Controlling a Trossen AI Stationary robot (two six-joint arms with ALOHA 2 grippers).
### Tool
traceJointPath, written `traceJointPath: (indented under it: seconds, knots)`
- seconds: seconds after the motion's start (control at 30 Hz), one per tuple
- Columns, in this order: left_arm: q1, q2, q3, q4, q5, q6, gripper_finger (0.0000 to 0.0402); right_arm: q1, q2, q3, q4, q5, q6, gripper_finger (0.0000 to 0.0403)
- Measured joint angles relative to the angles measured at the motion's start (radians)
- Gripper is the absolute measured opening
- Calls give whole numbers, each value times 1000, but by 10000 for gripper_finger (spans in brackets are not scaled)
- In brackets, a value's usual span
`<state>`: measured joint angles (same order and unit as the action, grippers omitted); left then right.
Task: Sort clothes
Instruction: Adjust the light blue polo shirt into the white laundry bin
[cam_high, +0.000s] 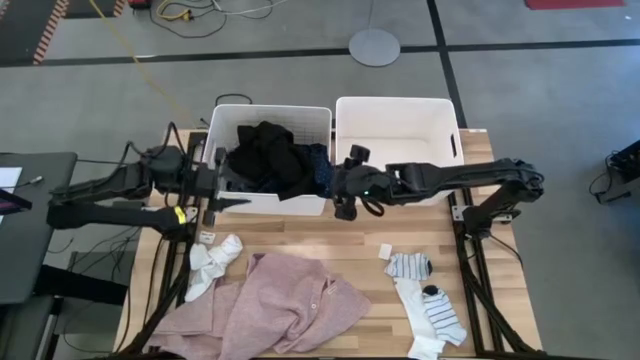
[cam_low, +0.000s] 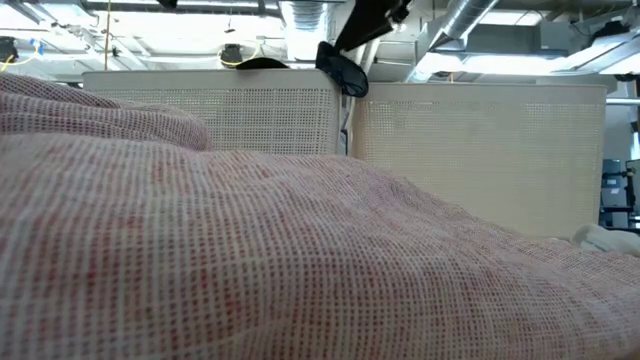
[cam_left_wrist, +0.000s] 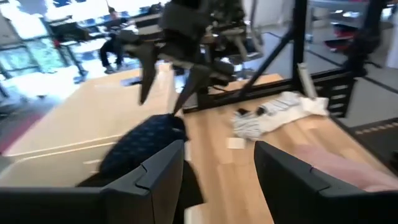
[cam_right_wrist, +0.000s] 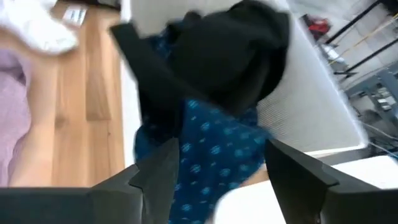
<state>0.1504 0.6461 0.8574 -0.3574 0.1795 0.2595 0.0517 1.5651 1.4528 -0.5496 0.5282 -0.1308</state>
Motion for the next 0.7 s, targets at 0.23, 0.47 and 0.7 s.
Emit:
traceJointPath:
  seconds: [0.23, 0.47, 0.7]
  knots:
    - [-127, 1, 0, -62, -8, -29, 192, -28, 93, 1, 22, -57, -29, 207]
    - [-208, 1, 0, -109, -40, -74, 192, -2, 93, -2, 33, 53, -112, 95]
    - [-255, 9, 0, -153, -124, -74, 192, 0, 60, -1, 73, 53, -140, 11]
